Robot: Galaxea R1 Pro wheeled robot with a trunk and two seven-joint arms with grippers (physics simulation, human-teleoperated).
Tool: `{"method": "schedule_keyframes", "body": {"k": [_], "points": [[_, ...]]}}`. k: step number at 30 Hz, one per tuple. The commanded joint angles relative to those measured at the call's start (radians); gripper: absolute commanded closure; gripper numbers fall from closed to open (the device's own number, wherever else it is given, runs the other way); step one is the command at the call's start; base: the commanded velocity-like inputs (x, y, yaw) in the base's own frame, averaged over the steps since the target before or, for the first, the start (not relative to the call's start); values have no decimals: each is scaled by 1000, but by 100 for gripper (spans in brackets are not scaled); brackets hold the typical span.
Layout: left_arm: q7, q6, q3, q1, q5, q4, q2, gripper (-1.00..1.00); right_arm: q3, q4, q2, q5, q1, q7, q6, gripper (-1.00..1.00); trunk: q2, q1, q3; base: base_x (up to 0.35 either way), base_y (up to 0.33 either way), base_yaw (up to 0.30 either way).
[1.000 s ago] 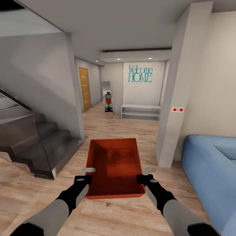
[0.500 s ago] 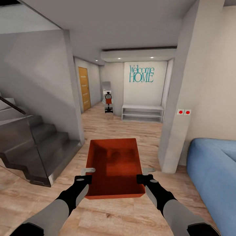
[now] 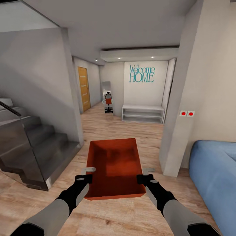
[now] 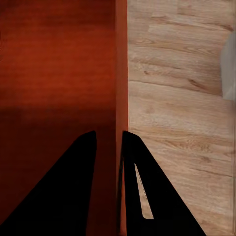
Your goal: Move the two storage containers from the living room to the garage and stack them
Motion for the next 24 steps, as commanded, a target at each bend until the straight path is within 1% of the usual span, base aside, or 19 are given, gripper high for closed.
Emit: {"method": "schedule_keyframes", "body": {"k": [1,8,14,17,24], "points": [[9,-1,-13,-1,3,-5,1,100,13,4,-4,-7,1,-7,3,100,-1,0,0,0,0,0],[11,-12,-15,-1,52,3,1,100,9,21,-10,31,1,-10,-4,100,-1,0,0,0,0,0],[10,-13,-15,-1,88,7,1,100,17,39,-10,62,1,-8,-5,100,-1,0,0,10,0,0],[8,-13,-14,-1,97,14,1,100,17,49,-10,76,1,-7,-6,100,-1,0,0,183,0,0],[8,-13,-22,-1,122,31,1,100,9,72,-10,100,1,-7,-6,100,-1,0,0,302,0,0]]}}
